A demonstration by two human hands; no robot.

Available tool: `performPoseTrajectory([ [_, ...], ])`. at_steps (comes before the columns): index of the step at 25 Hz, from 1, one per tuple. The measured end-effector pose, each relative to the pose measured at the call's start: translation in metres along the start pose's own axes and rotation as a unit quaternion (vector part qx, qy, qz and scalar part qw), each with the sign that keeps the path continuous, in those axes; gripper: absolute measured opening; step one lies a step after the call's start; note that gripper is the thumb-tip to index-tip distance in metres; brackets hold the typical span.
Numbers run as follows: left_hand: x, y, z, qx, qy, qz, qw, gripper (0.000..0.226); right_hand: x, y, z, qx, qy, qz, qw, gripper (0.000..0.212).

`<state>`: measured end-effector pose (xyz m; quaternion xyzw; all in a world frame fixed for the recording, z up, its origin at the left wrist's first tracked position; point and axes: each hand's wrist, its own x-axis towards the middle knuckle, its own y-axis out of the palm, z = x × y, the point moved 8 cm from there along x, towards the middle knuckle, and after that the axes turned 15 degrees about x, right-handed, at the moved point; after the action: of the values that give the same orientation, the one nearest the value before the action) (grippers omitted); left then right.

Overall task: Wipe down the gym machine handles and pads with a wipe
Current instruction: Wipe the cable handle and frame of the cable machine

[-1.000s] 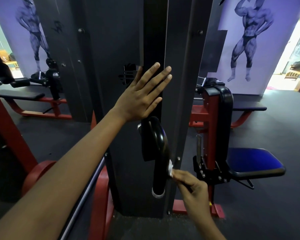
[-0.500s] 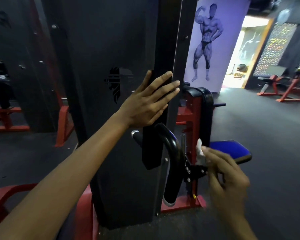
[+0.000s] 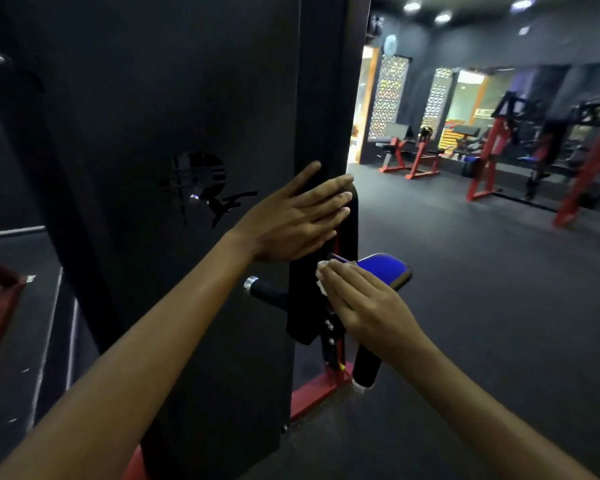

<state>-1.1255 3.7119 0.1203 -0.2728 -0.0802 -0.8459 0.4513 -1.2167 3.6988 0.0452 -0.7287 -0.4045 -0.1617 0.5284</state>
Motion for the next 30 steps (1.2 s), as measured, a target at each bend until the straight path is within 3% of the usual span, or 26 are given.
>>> performPoseTrajectory([
  [9, 0.002, 0.005, -0.001, -0.015, -0.018, -0.041, 0.999, 0.041, -0.078, -0.012, 0.009, -0.05, 0.071, 0.037, 0.996, 0.03],
  [13, 0.006, 0.014, -0.004, -0.02, -0.019, -0.043, 0.999, 0.041, -0.108, 0.012, 0.013, -0.016, 0.134, 0.027, 0.99, 0.036],
  [19, 0.01, 0.022, -0.006, -0.015, -0.02, -0.044, 0.999, 0.042, -0.144, 0.071, 0.032, 0.003, 0.149, 0.116, 0.982, 0.039],
  [22, 0.01, 0.023, -0.008, -0.015, -0.019, -0.048, 0.999, 0.042, -0.103, 0.028, 0.033, 0.07, 0.15, 0.008, 0.986, 0.021],
  [24, 0.01, 0.022, -0.007, -0.03, -0.021, -0.058, 0.998, 0.041, -0.05, -0.014, 0.025, 0.056, 0.115, -0.071, 0.989, 0.025],
  [26, 0.01, 0.021, -0.007, -0.036, -0.022, -0.063, 0.997, 0.041, -0.005, -0.029, 0.007, -0.017, 0.072, -0.075, 0.994, 0.022],
  [30, 0.009, 0.021, -0.008, -0.025, -0.015, -0.055, 0.998, 0.041, 0.015, 0.002, -0.024, -0.079, 0.014, 0.007, 0.997, 0.018],
])
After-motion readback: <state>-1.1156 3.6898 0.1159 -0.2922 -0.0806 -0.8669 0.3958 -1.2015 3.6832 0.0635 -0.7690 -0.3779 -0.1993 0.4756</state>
